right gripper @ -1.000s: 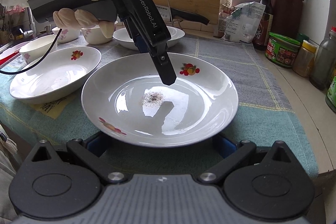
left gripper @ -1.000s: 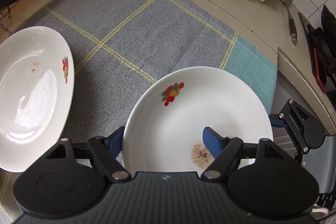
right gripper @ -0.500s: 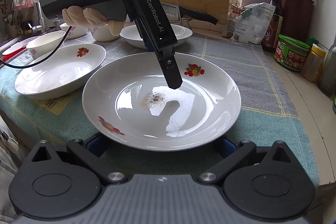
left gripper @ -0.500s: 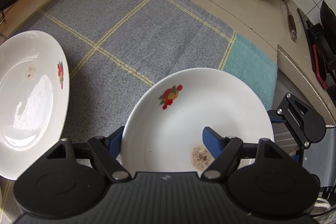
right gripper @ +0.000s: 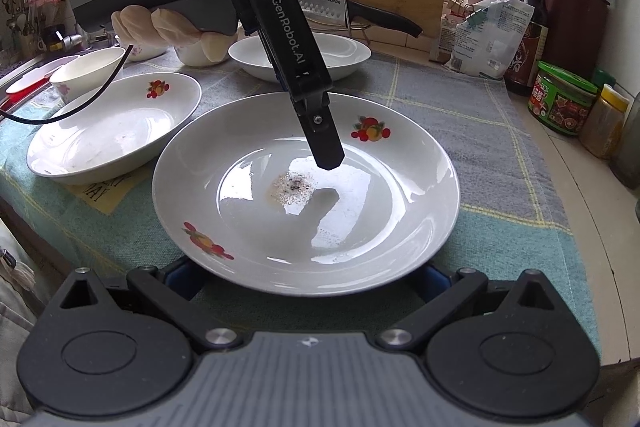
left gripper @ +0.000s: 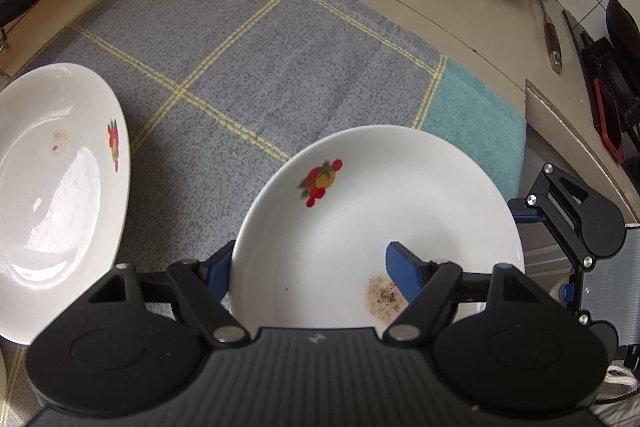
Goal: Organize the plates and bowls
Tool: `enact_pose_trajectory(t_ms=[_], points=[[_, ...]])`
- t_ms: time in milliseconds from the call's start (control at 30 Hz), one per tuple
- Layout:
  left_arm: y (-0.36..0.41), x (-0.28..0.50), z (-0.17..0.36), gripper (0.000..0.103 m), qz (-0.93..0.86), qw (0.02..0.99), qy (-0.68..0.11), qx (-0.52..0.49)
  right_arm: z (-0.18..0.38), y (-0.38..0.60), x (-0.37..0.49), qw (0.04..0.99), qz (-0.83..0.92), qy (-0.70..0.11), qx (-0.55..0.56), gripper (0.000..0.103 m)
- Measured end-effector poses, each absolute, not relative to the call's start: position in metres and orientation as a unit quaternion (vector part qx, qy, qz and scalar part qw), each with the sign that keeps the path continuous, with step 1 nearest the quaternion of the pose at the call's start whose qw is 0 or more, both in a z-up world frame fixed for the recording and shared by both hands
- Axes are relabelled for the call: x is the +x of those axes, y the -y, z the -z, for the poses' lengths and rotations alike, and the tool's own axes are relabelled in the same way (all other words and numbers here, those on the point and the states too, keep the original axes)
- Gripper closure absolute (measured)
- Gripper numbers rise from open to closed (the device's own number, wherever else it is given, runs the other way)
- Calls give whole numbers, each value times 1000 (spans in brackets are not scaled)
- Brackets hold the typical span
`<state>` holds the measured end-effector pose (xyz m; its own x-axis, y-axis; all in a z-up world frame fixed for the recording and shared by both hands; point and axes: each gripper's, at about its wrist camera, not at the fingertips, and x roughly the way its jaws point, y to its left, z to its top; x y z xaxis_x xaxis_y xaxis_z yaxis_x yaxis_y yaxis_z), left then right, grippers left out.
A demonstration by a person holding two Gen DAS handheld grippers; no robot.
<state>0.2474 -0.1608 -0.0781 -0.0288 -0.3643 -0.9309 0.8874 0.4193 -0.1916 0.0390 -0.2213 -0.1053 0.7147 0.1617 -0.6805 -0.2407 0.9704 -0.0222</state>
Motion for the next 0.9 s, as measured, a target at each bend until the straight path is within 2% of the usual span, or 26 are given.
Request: enact_pose_trajectory(t_ms=[900], points=[[167, 247, 57, 26, 472, 684, -497, 248, 90, 233, 54, 920, -114, -364, -86, 0]])
